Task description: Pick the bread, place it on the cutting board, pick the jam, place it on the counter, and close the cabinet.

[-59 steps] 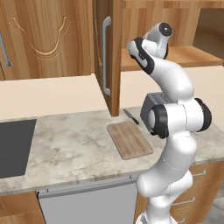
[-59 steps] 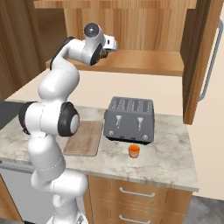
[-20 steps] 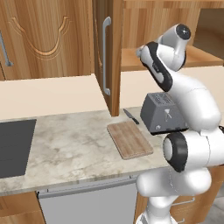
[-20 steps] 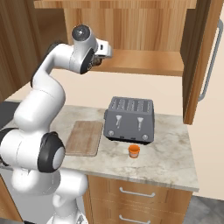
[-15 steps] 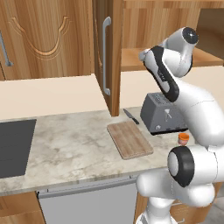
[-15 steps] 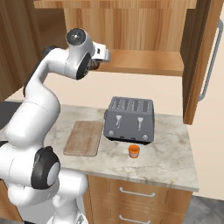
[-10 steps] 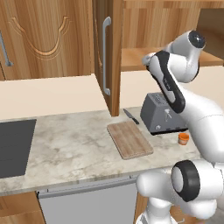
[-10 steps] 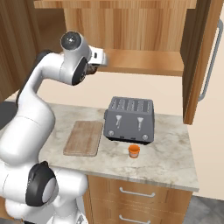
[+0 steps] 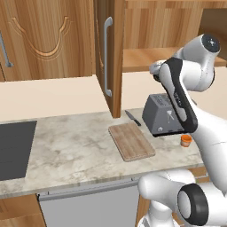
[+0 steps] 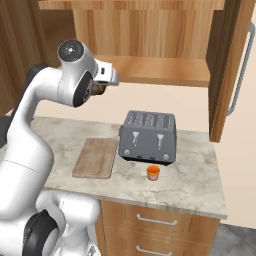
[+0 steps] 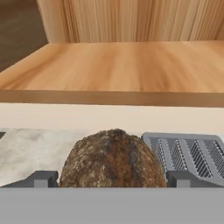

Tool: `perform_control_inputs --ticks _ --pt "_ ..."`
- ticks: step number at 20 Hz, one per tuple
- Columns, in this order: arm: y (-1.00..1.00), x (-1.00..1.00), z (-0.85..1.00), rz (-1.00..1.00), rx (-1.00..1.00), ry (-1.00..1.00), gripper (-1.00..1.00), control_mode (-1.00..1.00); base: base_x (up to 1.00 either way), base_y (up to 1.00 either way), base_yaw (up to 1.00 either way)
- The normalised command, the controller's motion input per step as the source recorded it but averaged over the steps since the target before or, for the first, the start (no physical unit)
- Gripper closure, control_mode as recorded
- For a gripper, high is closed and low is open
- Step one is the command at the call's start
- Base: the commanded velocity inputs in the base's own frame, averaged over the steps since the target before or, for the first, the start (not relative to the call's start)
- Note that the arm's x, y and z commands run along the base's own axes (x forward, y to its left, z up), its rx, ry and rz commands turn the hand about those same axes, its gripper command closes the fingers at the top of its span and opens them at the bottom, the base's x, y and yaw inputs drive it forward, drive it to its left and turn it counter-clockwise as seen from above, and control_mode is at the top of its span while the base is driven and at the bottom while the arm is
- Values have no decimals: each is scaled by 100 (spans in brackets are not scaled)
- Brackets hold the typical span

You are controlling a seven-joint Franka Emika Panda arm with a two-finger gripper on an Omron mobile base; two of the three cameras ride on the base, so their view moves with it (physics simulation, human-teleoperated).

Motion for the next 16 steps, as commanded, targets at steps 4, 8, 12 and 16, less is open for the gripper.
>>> perform_control_inputs --ticks 4,8,12,16 --pt "0 -32 -2 0 0 10 100 -100 0 0 0" --pt "0 -23 -9 0 0 13 100 -100 0 0 0" --pt "1 -8 -8 -1 0 16 100 -100 0 0 0" --pt "0 -3 -19 0 1 16 100 -100 0 0 0"
